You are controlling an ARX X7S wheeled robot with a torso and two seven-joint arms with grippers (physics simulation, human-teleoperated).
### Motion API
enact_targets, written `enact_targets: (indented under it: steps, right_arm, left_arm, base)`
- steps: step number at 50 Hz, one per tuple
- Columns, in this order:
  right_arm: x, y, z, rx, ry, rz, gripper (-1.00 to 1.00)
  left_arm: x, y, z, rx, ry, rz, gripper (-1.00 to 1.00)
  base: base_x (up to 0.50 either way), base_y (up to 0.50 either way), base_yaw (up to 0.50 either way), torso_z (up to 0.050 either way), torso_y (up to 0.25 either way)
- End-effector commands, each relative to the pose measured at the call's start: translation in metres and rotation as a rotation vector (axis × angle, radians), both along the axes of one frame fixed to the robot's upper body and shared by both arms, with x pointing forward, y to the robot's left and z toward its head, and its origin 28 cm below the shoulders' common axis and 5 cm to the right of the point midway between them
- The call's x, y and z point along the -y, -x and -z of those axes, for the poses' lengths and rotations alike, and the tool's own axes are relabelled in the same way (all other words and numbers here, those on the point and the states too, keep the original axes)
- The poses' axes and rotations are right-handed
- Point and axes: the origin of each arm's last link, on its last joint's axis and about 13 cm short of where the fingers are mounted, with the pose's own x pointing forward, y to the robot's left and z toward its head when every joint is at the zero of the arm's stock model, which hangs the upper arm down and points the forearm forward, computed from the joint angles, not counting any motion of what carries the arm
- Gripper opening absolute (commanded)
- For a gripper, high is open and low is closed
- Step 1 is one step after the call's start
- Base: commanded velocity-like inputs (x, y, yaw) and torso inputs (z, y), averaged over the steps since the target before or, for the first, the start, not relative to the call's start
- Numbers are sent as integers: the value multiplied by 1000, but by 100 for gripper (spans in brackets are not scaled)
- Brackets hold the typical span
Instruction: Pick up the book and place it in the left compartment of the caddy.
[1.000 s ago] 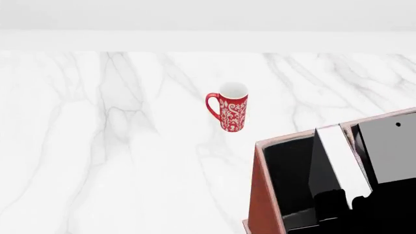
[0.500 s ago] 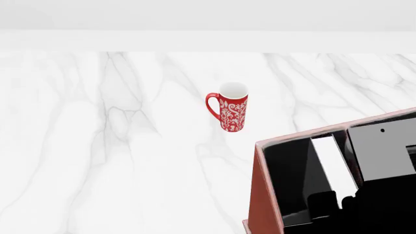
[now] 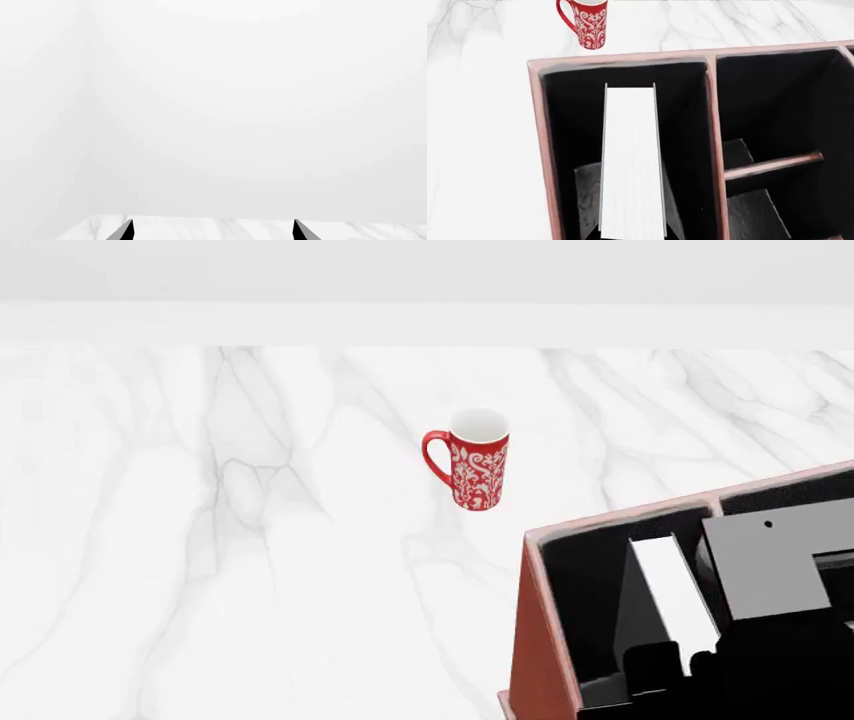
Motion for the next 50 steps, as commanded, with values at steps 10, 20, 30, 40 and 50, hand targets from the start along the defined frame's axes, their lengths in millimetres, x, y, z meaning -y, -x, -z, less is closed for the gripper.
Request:
enact_targets:
  steps: [10,20,30,40,50]
  right_arm:
    - [-2,-14,-3,113,37,-24,-100]
    - [-2,-18,3,115,76,-27,-100]
    - [1,-24,10,98,76,-6,-100]
    - [5,-30,17,85,65,14,-100]
    - [6,-31,22,76,58,14,-100]
  left_arm:
    - [0,0,1,1,1,0,100]
    - [0,0,0,0,2,0,100]
    - [0,0,0,1,1,1,100]
    - [0,0,1,2,-1,1,100]
    - [0,0,0,2,-2,1,100]
  base:
    - [0,0,0,0,1]
    - [0,0,0,1,1]
    - [0,0,0,0,1]
    - [0,0,0,0,1]
    - [0,0,0,0,1]
